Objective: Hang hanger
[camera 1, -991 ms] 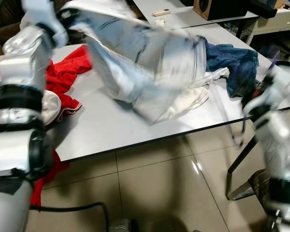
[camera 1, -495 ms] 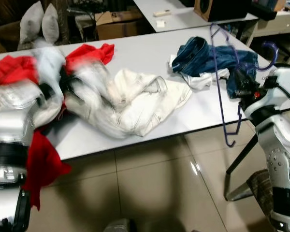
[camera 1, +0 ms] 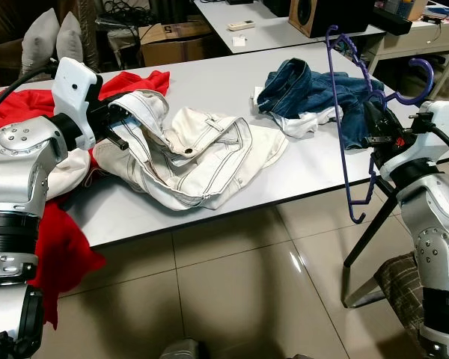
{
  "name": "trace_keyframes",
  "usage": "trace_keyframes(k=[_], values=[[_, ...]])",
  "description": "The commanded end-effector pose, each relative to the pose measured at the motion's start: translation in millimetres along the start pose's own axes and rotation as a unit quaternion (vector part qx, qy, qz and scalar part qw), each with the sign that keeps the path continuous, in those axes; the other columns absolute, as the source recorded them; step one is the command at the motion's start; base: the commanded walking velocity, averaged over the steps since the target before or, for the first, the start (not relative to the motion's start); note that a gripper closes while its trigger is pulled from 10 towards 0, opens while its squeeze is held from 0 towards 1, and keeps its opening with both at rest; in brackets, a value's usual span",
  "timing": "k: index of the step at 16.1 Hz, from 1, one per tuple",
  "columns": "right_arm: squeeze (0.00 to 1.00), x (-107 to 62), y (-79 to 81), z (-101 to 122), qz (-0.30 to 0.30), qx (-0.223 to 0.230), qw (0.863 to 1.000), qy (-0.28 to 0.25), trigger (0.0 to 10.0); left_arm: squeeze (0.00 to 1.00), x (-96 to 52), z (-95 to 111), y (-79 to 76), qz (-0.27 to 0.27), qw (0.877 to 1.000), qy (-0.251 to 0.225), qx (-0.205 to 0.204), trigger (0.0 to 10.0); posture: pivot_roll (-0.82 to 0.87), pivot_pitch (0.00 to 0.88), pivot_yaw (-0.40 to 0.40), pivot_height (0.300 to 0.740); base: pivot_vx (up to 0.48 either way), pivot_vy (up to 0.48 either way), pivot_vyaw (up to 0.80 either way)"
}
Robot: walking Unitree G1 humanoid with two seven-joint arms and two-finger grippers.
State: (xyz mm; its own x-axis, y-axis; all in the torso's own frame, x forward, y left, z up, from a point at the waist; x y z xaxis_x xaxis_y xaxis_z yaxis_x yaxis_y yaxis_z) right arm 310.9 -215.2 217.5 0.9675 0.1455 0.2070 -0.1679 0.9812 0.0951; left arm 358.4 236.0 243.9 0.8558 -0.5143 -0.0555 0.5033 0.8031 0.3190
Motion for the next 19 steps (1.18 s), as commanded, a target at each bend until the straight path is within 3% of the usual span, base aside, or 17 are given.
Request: trace_keyframes(k=[1,6,7,8,9,11,15,16,17,18,19], values=[[0.0,1.7,0.4,7.4,0.0,-0.005,1.0,-0.013,10.0,0.0,-1.0,6.2,2.2,0.0,1.0,-0.008,0.007,0.0,0.02,0.0,0.07,0.74,0.0,0.0,0.0],[0.0,1.7,0.4,7.4,0.0,-0.005,1.0,-0.013,10.0,0.0,-1.0,6.2,2.2,0.0,1.0,-0.008,0.007,0.0,0.02,0.0,0.07,0.74,0.0,0.0,0.0],[0.0,-3.5,2.8,4.1,0.002,0.002,1.0,-0.007,10.0,0.0,-10.5,-6.5,-12.2,-0.048,0.998,0.034,0.018,0.0,0.02,0.0,0.07,0.74,0.0,0.0,0.0],[0.0,-11.8,21.5,-16.7,0.043,0.003,0.998,0.04,10.0,1.0,-12.3,-27.1,-30.6,-0.091,0.992,0.082,0.002,10.0,0.06,0.0,0.058,0.74,0.0,0.0,0.0],[0.0,-19.0,35.5,-31.1,0.074,0.005,0.995,0.073,10.0,1.0,-13.5,-40.2,-42.2,-0.115,0.987,0.111,-0.008,10.0,0.06,0.0,0.058,0.74,0.0,0.0,0.0],[0.0,-25.6,48.1,-44.0,0.107,0.006,0.989,0.106,10.0,1.0,-8.5,-50.8,-56.6,-0.134,0.983,0.125,-0.026,10.0,0.05,0.0,0.056,0.74,0.0,0.0,0.0],[0.0,-28.3,48.7,-45.3,0.112,0.004,0.988,0.11,10.0,1.0,-16.9,-54.3,-54.5,-0.156,0.976,0.153,-0.011,10.0,0.05,0.0,0.055,0.74,0.0,0.0,0.0],[0.0,-32.3,50.1,-46.3,0.113,0.003,0.987,0.115,10.0,1.0,-33.6,-59.7,-47.0,-0.175,0.963,0.206,0.02,10.0,0.06,0.0,0.05,0.74,0.0,0.0,0.0],[0.0,-33.9,50.3,-47.0,0.114,0.003,0.986,0.118,10.0,1.0,-38.0,-59.3,-31.6,-0.135,0.966,0.219,0.036,10.0,0.06,0.0,0.048,0.74,0.0,0.0,0.0],[0.0,-33.9,50.3,-47.0,0.114,0.003,0.986,0.118,10.0,1.0,-38.0,-59.3,-31.6,-0.135,0.966,0.219,0.036,10.0,0.06,0.0,0.048,0.74,0.0,0.0,0.0],[0.0,-35.5,50.8,-49.2,0.116,0.003,0.986,0.122,10.0,1.0,-46.3,-54.5,2.8,-0.031,0.972,0.226,0.053,10.0,0.08,0.0,0.04,0.74,0.0,0.0,0.0]])
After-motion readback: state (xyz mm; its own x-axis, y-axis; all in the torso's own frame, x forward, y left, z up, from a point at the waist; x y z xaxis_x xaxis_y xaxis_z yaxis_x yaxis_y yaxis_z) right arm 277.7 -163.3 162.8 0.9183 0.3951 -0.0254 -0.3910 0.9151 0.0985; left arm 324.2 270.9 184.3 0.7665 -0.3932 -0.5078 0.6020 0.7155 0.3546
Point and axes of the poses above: a point about 5 cm out from each wrist's last joint towards the gripper, its own x axis pointing out of the wrist towards the gripper, its own z axis along the axis of the wrist's last joint, y = z × x, the point moved 1 cm from there along x, pointing out of the wrist towards the gripper, and after that the axes turned 2 degrees about x, right-handed, at the moved point
